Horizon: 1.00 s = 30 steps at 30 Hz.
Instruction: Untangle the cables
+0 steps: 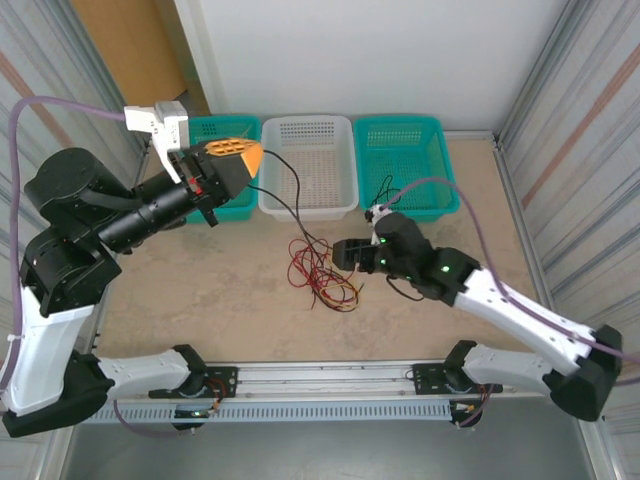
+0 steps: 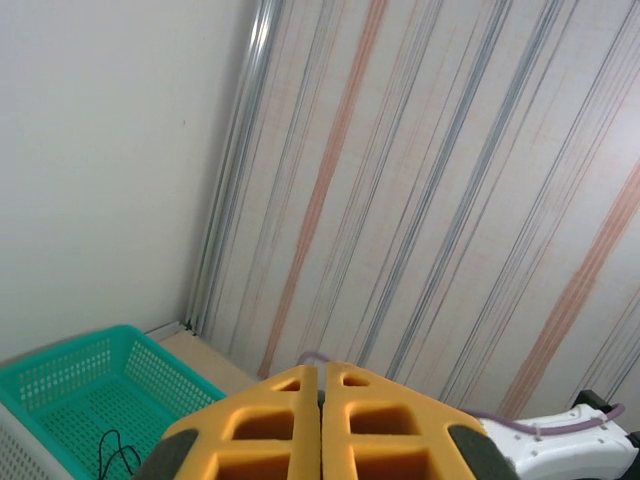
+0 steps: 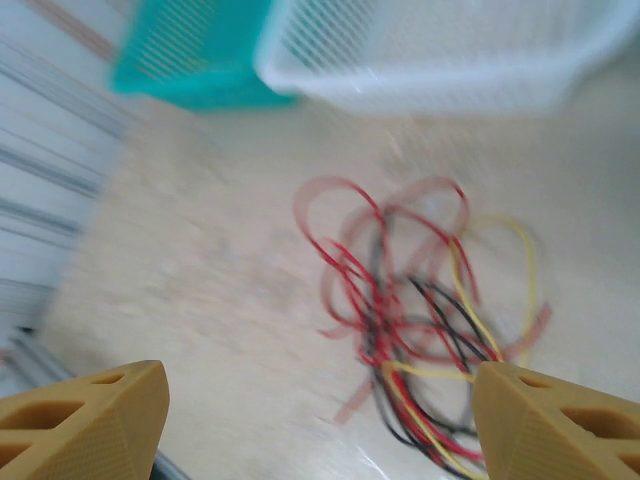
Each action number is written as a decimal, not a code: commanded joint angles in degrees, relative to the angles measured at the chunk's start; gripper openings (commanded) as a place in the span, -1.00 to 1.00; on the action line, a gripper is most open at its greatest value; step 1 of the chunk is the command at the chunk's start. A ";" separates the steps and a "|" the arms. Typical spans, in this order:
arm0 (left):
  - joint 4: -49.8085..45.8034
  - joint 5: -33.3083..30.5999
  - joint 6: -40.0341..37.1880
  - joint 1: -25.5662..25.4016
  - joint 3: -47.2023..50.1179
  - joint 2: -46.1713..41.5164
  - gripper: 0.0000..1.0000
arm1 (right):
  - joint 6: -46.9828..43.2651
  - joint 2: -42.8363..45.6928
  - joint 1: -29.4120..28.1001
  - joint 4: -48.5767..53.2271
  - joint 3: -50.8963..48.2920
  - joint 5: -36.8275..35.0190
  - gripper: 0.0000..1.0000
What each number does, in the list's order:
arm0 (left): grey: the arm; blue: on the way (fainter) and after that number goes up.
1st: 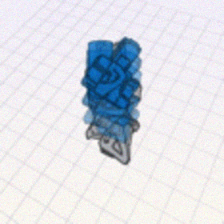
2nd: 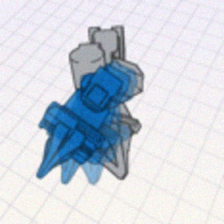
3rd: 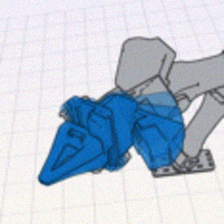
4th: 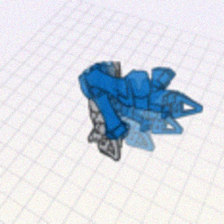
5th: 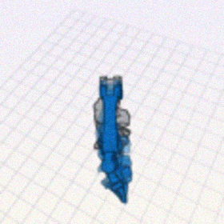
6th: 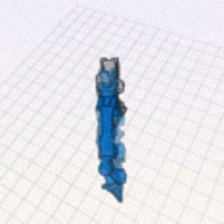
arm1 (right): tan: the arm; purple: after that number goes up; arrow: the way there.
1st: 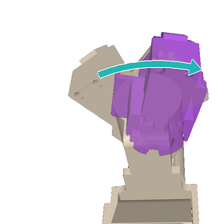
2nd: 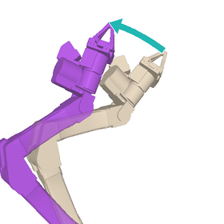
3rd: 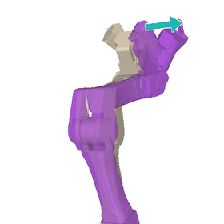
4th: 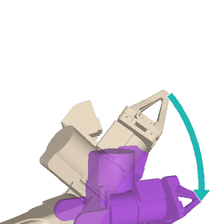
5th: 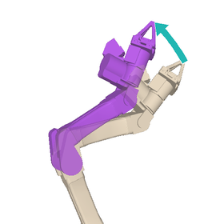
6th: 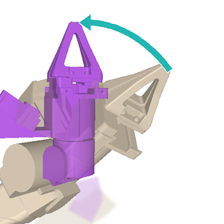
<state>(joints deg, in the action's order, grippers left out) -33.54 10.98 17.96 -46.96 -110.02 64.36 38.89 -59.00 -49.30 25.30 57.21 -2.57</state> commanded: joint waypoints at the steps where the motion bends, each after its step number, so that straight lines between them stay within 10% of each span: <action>1: -1.65 1.10 -1.30 0.20 -1.02 2.70 -1.00 | -6.19 2.84 -0.56 -0.77 7.16 -0.17 0.56; 4: -1.79 4.91 -0.76 1.66 -0.74 4.61 -1.00 | -8.26 5.52 -0.54 -1.99 9.70 1.10 0.56; 10: 11.74 31.70 13.60 12.28 8.52 7.74 -1.00 | -11.94 3.89 -0.54 -5.62 15.25 13.24 0.48; 19: 15.35 36.45 16.05 12.77 12.96 8.77 -1.00 | -14.89 -2.26 0.84 -3.01 22.91 10.74 0.23; 28: 14.82 36.75 15.72 13.59 13.51 8.92 -1.00 | -16.12 -4.98 2.75 -1.63 27.62 10.95 -1.00; 30: 12.71 34.35 14.40 13.99 13.79 8.90 -0.64 | -15.94 -5.21 3.58 -0.66 28.40 8.00 -1.00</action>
<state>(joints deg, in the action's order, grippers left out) -19.86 45.84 33.19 -33.67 -96.82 74.24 23.64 -63.92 -46.72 23.49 82.98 7.86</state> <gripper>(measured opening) 0.094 0.048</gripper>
